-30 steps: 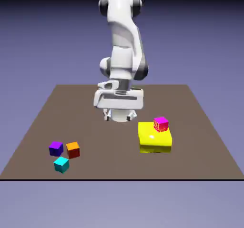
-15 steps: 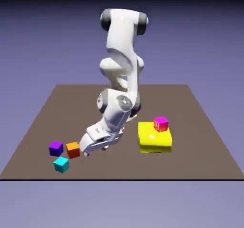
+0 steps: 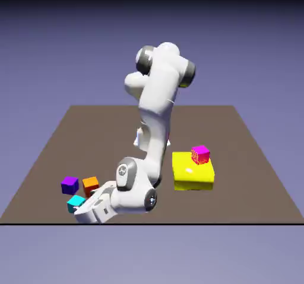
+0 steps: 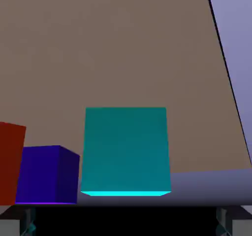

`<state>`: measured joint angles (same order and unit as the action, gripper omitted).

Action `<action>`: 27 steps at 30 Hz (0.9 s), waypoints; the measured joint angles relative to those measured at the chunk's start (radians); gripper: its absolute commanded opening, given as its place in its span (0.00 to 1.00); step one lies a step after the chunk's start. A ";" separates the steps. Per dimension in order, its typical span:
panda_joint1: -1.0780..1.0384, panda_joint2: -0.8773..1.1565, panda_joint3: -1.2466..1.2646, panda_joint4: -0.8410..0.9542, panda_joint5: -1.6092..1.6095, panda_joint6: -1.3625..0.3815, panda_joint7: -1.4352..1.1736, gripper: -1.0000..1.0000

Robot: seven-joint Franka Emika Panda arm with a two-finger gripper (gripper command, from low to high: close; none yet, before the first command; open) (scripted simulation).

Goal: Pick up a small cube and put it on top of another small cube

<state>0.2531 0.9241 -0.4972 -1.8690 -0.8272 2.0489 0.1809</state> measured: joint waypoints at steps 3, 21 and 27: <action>-0.011 0.014 -0.003 -0.001 -0.006 0.018 0.006 0.00; -0.293 -0.372 0.534 -0.145 0.711 -0.290 0.495 0.00; -0.427 -0.491 0.734 -0.194 0.971 -0.370 0.697 0.00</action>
<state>-0.1737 0.4329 0.2369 -2.0632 0.1443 1.6788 0.8777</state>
